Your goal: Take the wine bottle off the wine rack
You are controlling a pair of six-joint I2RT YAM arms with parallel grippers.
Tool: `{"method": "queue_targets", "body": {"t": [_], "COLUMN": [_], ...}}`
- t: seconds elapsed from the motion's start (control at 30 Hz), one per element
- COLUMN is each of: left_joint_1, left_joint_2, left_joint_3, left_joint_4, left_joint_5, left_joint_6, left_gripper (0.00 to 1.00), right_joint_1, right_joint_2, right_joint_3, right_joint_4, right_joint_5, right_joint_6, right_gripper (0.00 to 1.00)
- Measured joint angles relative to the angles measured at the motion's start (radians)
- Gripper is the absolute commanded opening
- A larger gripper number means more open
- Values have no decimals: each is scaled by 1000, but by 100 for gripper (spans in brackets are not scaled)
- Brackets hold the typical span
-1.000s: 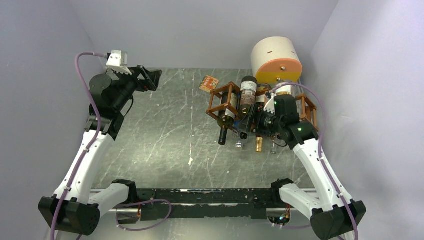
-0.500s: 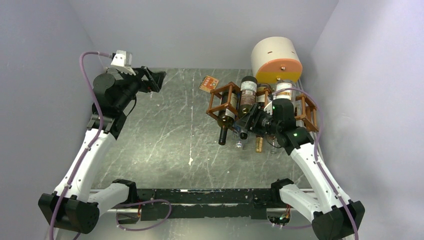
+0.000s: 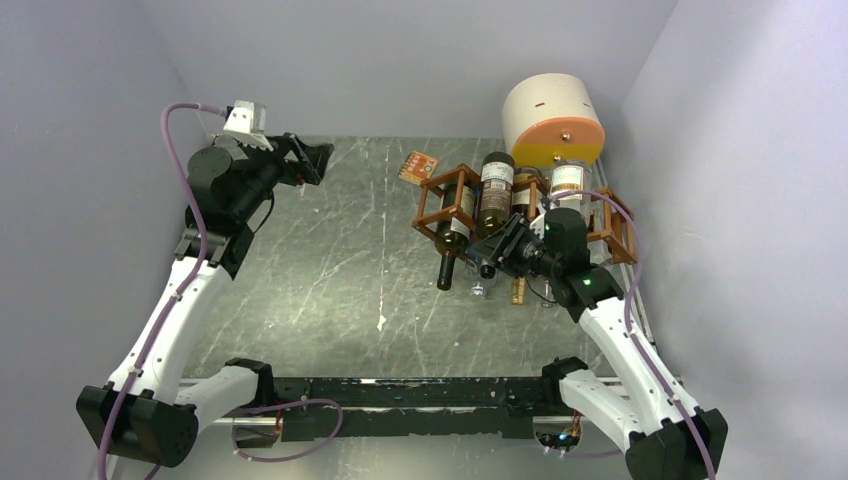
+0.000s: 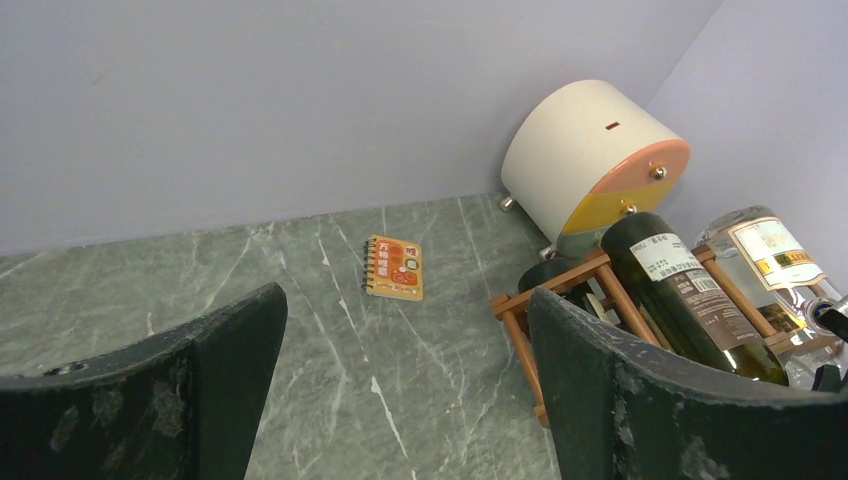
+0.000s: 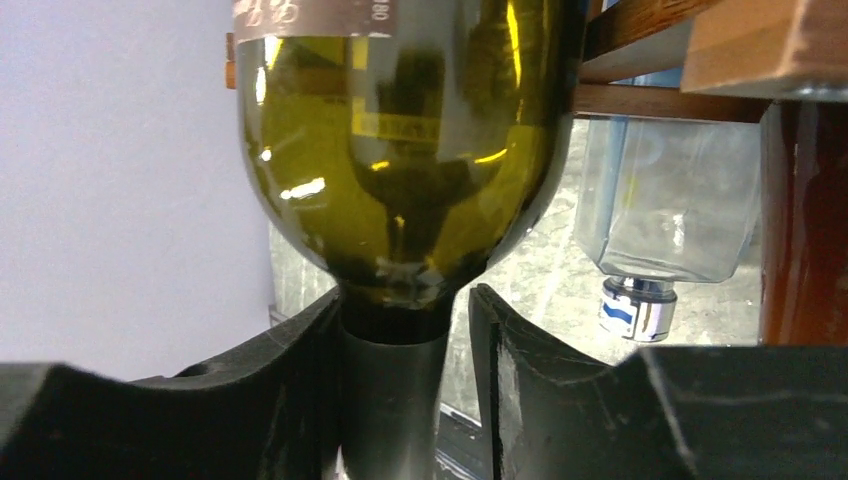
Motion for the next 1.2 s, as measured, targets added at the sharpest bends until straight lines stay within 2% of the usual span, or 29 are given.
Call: {"method": "queue_targets", "body": {"t": [0.23,0.33,1.2], "left_joint_1": [-3,-3,-26], "left_joint_2": [2,4,109], "left_joint_3": [0,0,40], "left_joint_4": [0,0,-16], "left_joint_5": [0,0,109], "left_joint_6": [0,0,19], "left_gripper": [94,94,94], "right_joint_1": [1,2,2], "right_joint_2": [-47,-66,-197], "right_joint_3": [-10,-10,46], "right_joint_4": [9,-1,5], "right_joint_5": [27,40,138], "right_joint_6": [43,49,26], "right_gripper": [10,0,0]}}
